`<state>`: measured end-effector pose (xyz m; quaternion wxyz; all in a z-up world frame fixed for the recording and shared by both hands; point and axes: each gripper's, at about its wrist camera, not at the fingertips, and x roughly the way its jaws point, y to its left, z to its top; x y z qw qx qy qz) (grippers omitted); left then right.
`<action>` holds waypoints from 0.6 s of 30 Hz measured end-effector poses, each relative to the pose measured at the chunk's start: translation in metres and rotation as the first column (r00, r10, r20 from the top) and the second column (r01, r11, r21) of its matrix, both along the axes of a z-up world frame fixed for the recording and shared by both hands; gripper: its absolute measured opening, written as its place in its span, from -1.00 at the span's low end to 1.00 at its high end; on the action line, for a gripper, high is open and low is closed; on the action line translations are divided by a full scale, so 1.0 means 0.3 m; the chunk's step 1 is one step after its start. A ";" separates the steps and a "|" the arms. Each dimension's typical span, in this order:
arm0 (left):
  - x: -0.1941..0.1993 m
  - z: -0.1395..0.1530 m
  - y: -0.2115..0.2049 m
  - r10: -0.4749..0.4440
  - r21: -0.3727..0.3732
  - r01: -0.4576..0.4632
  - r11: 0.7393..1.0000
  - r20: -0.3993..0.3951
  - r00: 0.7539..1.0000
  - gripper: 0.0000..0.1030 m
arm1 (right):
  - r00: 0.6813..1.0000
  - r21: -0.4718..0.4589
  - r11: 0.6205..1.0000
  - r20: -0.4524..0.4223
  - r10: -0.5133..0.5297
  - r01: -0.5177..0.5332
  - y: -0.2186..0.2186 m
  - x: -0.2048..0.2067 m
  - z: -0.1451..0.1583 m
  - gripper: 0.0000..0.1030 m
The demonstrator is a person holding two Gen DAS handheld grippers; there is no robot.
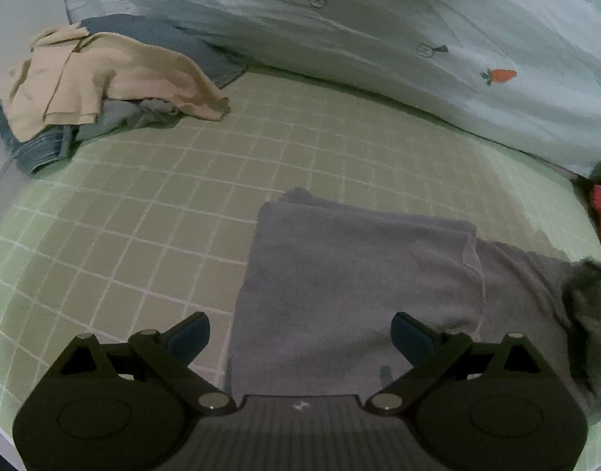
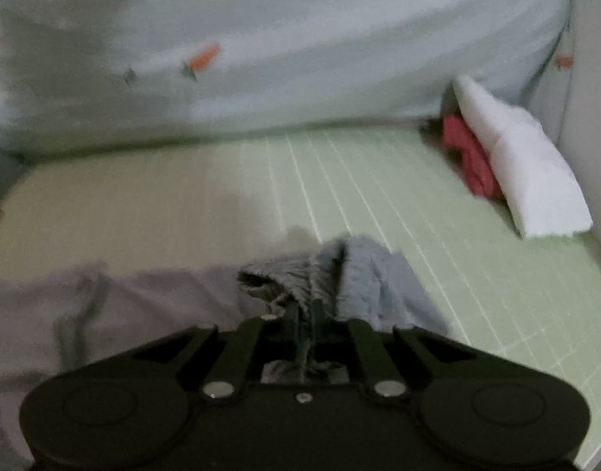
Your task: Fold clothes
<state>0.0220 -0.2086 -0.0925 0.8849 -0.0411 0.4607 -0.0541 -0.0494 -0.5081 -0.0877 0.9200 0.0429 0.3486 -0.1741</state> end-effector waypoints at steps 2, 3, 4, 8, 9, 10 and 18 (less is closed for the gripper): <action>0.002 0.001 0.017 0.016 -0.001 -0.016 1.000 -0.002 1.000 0.91 | 0.997 -0.015 0.998 0.025 0.069 -0.068 0.074 -0.007 0.041 -0.89; 0.002 0.000 0.026 0.025 -0.002 -0.025 1.000 -0.003 1.000 0.91 | 0.993 -0.016 0.993 0.020 0.115 -0.114 0.116 -0.001 0.042 -0.89; 0.003 -0.002 0.032 0.028 -0.003 -0.028 1.000 -0.007 1.000 0.91 | 0.986 -0.010 0.986 0.008 0.165 -0.165 0.157 0.009 0.033 -0.87; 0.004 -0.011 0.055 0.037 0.001 -0.037 0.999 -0.021 0.999 0.91 | 0.944 0.112 0.949 -0.119 0.309 -0.296 0.285 0.062 -0.099 -0.40; 0.005 -0.014 0.057 0.034 0.007 -0.034 0.999 -0.025 0.999 0.91 | 0.942 0.122 0.948 -0.132 0.308 -0.293 0.297 0.058 -0.108 -0.27; 0.006 -0.018 0.059 0.032 0.012 -0.031 0.999 -0.029 0.999 0.91 | 0.945 0.117 0.950 -0.118 0.304 -0.291 0.301 0.044 -0.099 0.04; 0.037 -0.074 0.064 0.012 0.016 -0.011 1.000 -0.077 0.997 0.91 | 0.992 0.111 0.992 -0.098 0.078 -0.067 0.157 -0.011 -0.047 0.99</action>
